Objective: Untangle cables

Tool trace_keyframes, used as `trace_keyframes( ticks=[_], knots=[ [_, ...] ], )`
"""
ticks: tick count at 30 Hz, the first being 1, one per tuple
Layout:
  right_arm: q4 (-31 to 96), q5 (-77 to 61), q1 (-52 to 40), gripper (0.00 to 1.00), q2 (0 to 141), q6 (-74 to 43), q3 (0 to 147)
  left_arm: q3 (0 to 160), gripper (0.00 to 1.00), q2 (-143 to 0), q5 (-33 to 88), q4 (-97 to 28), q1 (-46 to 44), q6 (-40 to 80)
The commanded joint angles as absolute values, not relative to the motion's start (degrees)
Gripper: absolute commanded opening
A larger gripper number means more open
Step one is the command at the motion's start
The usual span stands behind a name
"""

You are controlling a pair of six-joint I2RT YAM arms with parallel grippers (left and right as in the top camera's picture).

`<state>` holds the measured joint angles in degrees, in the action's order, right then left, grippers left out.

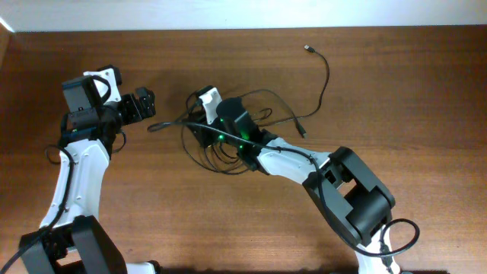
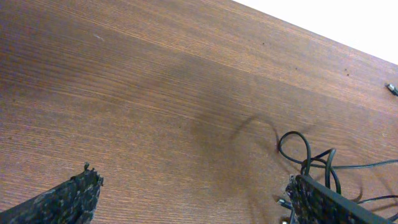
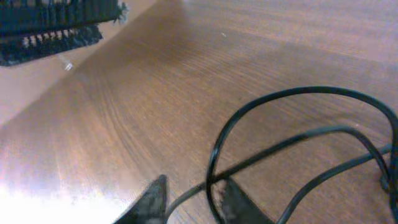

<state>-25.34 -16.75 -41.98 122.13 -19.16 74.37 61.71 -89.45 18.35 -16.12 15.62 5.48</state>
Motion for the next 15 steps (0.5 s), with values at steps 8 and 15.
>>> trace_keyframes(
  ticks=[8, 15],
  knots=[
    [-18.8, -22.8, -36.0, 0.04, 118.2, -21.3, 75.6, 61.9, 0.99, -88.4, 18.0, -16.0, 15.9, 5.8],
    [-17.2, -23.4, -35.9, 0.04, 118.0, -21.3, 75.6, 61.9, 0.99, -88.4, 18.0, -16.0, 15.9, 5.8]
  ],
)
